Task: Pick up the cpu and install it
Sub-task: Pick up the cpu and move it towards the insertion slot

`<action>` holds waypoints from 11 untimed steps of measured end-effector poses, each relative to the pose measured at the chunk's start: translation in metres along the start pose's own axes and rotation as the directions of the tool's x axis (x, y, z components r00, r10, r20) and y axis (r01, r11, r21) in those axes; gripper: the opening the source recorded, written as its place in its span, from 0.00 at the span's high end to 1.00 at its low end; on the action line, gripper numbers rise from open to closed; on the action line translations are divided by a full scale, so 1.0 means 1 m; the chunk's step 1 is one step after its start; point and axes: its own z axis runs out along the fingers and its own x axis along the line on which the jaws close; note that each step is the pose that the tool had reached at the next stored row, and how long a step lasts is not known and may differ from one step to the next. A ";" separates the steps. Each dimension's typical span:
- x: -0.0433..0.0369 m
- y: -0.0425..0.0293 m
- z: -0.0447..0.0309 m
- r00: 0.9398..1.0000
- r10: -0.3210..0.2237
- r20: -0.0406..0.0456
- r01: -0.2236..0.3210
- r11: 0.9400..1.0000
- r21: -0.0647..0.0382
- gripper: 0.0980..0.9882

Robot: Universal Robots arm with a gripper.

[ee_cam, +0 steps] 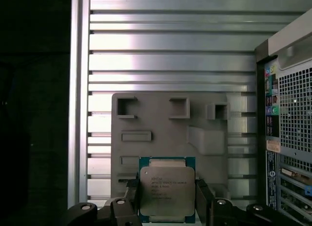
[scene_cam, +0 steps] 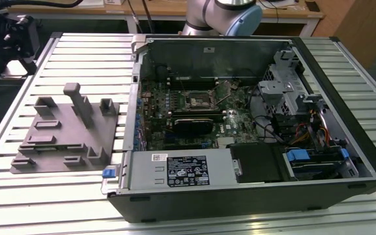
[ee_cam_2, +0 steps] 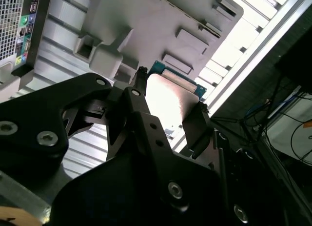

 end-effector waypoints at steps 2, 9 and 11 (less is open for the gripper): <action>-0.0047 0.0001 0.0000 1.000 0.000 0.000 0.000 1.000 0.000 0.50; -0.0221 0.0003 0.0000 1.000 0.000 0.000 0.000 1.000 0.000 0.50; -0.0279 0.0004 0.0001 1.000 0.000 0.000 0.000 1.000 -0.001 0.50</action>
